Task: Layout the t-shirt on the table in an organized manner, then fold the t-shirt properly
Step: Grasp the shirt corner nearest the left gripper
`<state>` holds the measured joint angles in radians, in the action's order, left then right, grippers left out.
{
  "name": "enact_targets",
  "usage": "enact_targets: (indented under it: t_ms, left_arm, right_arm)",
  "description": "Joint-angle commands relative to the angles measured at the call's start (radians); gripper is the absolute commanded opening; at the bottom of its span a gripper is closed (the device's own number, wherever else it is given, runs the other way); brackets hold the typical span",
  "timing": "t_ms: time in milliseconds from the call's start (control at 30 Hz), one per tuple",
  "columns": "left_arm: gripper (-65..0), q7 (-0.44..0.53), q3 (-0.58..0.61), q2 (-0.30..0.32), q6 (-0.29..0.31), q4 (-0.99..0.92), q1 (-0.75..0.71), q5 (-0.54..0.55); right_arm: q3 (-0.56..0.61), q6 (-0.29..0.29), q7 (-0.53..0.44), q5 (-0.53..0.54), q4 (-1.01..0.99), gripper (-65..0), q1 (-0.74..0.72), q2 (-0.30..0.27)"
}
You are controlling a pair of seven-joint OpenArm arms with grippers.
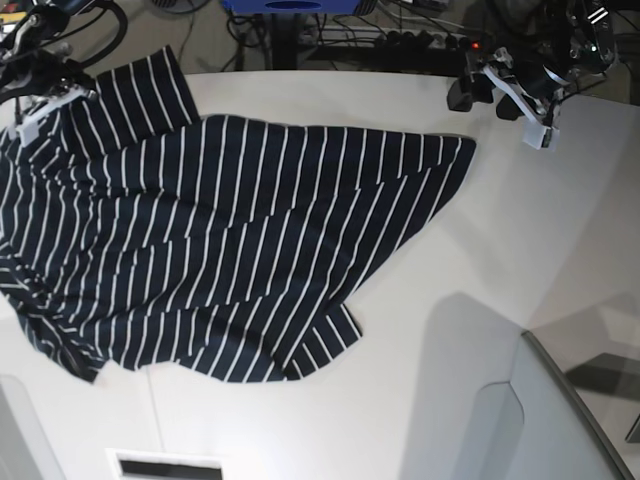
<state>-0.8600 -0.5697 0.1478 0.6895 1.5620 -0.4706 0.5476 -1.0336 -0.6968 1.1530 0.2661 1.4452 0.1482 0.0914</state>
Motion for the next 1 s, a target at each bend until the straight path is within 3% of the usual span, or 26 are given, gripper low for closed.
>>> enact_targets:
  t_ms: [0, 200, 733, 833, 967]
  left_arm:
    - [-9.5, 0.032, -0.029, -0.001, 0.009, 0.002, 0.008, 0.021]
    - [-9.7, 0.066, -0.166, -0.073, 0.009, -0.019, 0.043, 0.021]
    - [-10.0, 0.064, -0.161, -0.127, 0.009, -0.194, 0.195, 0.021]
    - [-16.9, 0.064, -0.160, -0.130, 0.009, -0.223, 0.218, 0.018]
    - [-33.6, 0.069, -0.106, -0.127, 0.009, -0.266, 0.226, 0.019]
  right_arm:
    - [0.000, -0.001, -0.005, 0.012, 0.016, -64.4, -0.002, -0.011]
    - [0.000, -0.001, -0.008, 0.012, 0.016, -64.5, 0.001, -0.035]
    - [0.000, -0.001, -0.005, 0.008, 0.016, -64.5, 0.001, -0.037]
    - [0.000, -0.001, -0.003, 0.008, 0.016, -64.5, 0.001, -0.037]
    - [0.000, -0.001, -0.003, 0.008, 0.016, -64.5, 0.001, -0.037]
